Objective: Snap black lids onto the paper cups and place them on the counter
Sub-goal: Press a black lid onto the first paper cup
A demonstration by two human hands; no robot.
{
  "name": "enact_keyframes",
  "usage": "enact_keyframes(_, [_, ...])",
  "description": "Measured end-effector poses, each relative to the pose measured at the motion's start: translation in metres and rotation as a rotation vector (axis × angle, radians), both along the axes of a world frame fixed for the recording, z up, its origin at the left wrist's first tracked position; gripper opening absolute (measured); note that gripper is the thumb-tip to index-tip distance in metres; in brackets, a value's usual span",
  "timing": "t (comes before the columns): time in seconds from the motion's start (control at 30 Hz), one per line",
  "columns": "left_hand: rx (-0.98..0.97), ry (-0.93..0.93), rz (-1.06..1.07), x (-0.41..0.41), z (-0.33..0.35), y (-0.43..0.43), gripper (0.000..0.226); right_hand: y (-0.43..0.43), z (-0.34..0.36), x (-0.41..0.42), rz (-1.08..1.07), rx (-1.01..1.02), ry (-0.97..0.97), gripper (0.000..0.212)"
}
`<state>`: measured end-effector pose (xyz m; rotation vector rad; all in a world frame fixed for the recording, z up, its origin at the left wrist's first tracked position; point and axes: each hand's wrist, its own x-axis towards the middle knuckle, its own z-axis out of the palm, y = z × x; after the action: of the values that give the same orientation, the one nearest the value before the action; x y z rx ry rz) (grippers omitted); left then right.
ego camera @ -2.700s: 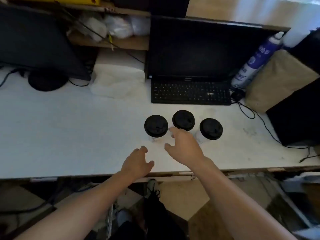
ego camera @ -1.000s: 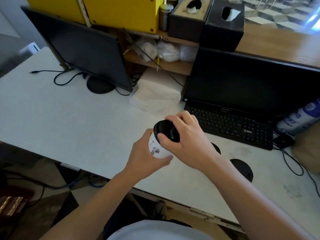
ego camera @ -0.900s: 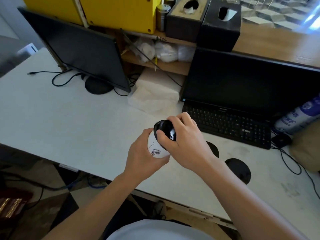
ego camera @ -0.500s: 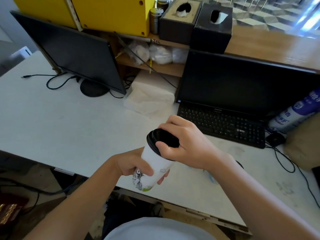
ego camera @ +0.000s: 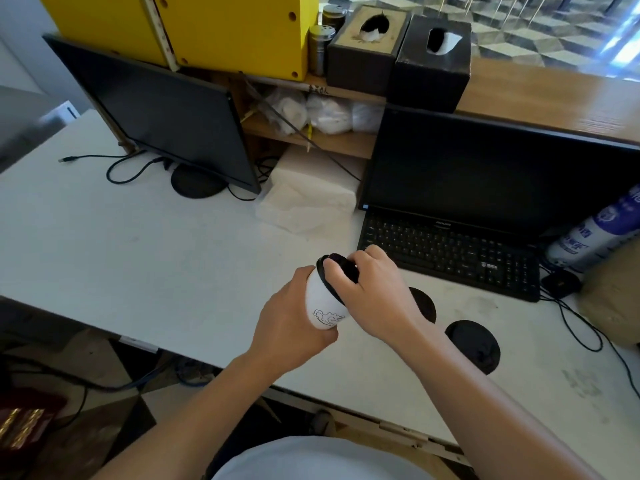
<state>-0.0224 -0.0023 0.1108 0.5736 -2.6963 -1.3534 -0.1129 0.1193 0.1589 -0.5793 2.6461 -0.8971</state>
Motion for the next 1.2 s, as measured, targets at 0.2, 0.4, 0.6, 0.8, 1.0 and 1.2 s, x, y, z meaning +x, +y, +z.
enact_keyframes(0.2, [0.487, -0.132, -0.343, 0.005, 0.008, -0.029, 0.056, 0.011, 0.021, 0.003, 0.389, -0.062, 0.141, 0.057])
enact_keyframes(0.4, [0.549, -0.198, -0.471, 0.006, 0.013, -0.039, 0.059, 0.019, 0.015, 0.008, 0.489, -0.188, 0.193, 0.063])
enact_keyframes(0.6, [0.247, 0.175, -0.004, 0.016, 0.014, 0.005, 0.079, 0.015, 0.002, 0.03, 0.164, -0.141, 0.19, 0.079])
enact_keyframes(0.8, [0.09, 0.231, 0.024, 0.019, 0.006, 0.015, 0.079, 0.009, 0.002, 0.052, 0.027, -0.126, 0.245, 0.074])
enact_keyframes(1.0, [0.374, 0.128, -0.216, 0.016, 0.009, -0.007, 0.067, 0.022, 0.014, 0.036, 0.184, -0.193, 0.261, 0.054])
enact_keyframes(1.2, [0.527, 0.109, -0.352, 0.014, 0.014, -0.019, 0.071, 0.026, 0.016, 0.022, 0.344, -0.325, 0.159, 0.066])
